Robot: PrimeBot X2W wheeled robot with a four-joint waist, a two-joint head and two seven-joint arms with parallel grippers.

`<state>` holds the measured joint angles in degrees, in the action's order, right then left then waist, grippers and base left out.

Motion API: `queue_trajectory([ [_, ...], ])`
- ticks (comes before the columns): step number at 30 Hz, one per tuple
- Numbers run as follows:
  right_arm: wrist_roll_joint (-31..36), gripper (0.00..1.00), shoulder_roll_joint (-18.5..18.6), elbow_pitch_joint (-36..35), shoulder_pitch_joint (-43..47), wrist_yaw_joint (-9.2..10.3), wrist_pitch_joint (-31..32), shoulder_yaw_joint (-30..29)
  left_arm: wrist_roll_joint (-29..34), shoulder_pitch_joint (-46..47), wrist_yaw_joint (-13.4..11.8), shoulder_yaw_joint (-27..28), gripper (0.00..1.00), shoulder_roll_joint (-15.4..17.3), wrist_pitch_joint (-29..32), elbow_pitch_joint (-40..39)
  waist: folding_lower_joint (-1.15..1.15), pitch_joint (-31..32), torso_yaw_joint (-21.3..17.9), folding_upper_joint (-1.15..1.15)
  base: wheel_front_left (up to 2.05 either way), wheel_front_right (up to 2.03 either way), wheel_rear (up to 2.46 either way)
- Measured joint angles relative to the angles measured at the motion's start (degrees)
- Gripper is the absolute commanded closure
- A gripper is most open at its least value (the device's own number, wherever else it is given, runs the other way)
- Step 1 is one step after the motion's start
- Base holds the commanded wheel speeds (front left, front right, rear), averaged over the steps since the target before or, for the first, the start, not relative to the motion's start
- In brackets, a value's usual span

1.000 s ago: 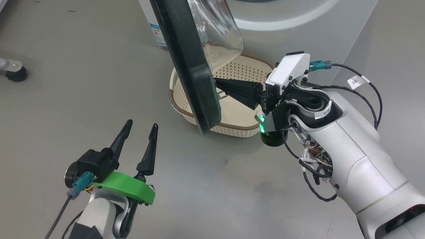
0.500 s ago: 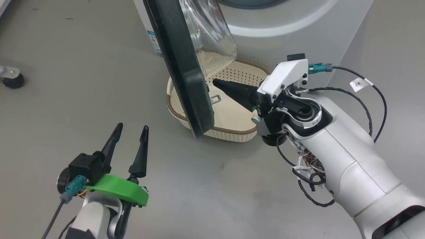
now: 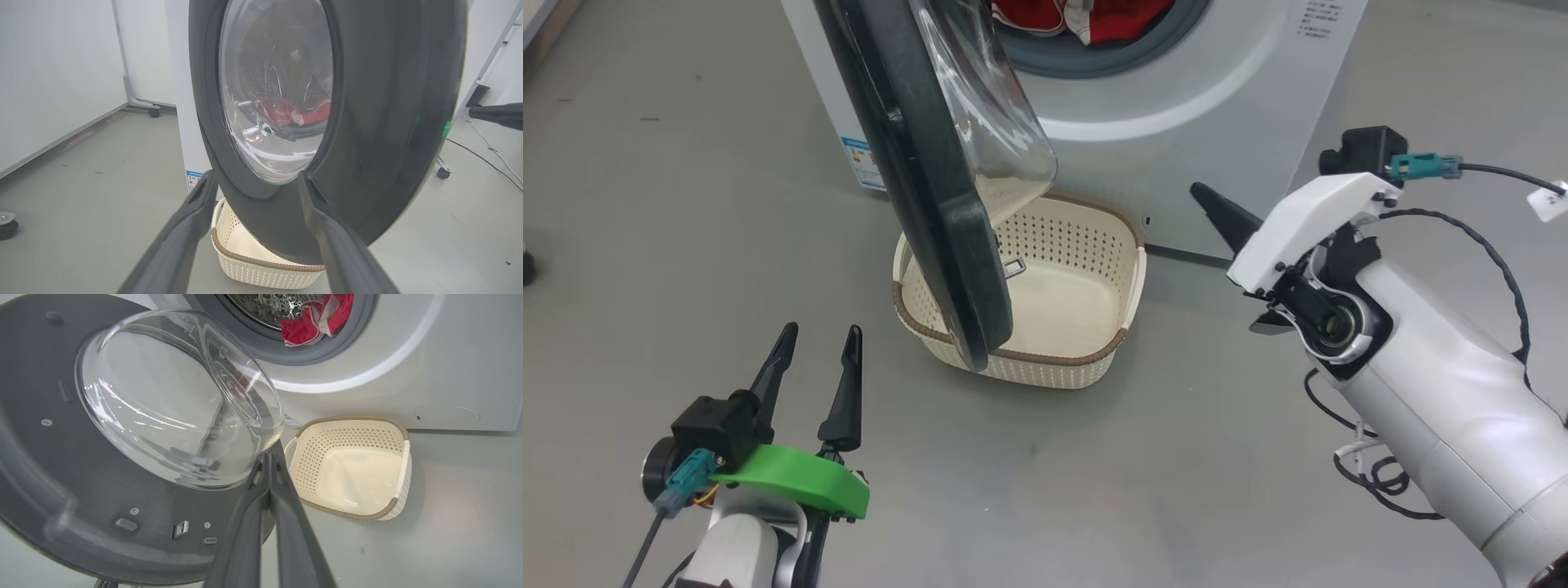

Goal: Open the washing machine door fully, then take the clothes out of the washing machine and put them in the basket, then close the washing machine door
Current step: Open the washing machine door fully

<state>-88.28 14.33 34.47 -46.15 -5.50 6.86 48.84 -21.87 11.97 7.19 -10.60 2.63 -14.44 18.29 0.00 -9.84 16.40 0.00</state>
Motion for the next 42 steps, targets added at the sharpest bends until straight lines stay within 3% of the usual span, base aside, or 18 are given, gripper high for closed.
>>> queue_trajectory([
  [8,13.58,1.00,5.44,-0.38,3.69,-0.08,-13.65,3.81,0.31,-1.25,0.00,2.05,0.00,0.00,0.00,-0.15,0.00,3.07,-3.37,0.00,0.00,0.00,0.00],
  [12,16.51,1.00,5.92,-0.82,6.20,1.00,-18.29,4.66,0.33,-2.52,-0.09,3.01,0.00,0.00,0.00,-0.21,0.00,4.05,-4.76,0.00,0.00,0.00,0.00],
  [15,20.96,1.00,6.21,-1.69,9.49,3.19,-23.17,6.34,0.68,-3.83,-0.21,4.00,0.00,0.02,0.00,-0.32,0.00,5.20,-6.66,0.00,0.00,0.00,0.00],
  [23,24.50,1.00,7.27,-3.68,15.43,8.05,-22.05,3.42,1.79,-5.48,-0.42,5.34,0.00,0.03,0.00,-0.59,0.00,7.22,-10.13,0.00,0.00,0.00,0.00],
  [27,28.14,1.00,7.40,-7.84,17.41,10.29,-21.57,-5.03,1.88,-6.26,-0.60,6.21,0.00,0.02,0.01,-0.82,0.00,8.13,-11.35,0.00,0.00,0.00,0.00],
  [32,31.16,1.00,7.04,-13.36,20.96,11.21,-21.57,-12.74,1.89,-6.73,-0.82,6.80,0.00,0.02,0.00,-1.48,0.00,8.66,-12.50,0.00,0.00,0.00,0.00],
  [42,40.74,1.00,5.14,-20.36,30.15,11.72,-21.57,-17.55,1.90,-6.75,-0.82,7.89,0.00,0.01,0.00,-2.09,0.00,8.22,-12.97,0.00,0.00,0.00,0.00],
])
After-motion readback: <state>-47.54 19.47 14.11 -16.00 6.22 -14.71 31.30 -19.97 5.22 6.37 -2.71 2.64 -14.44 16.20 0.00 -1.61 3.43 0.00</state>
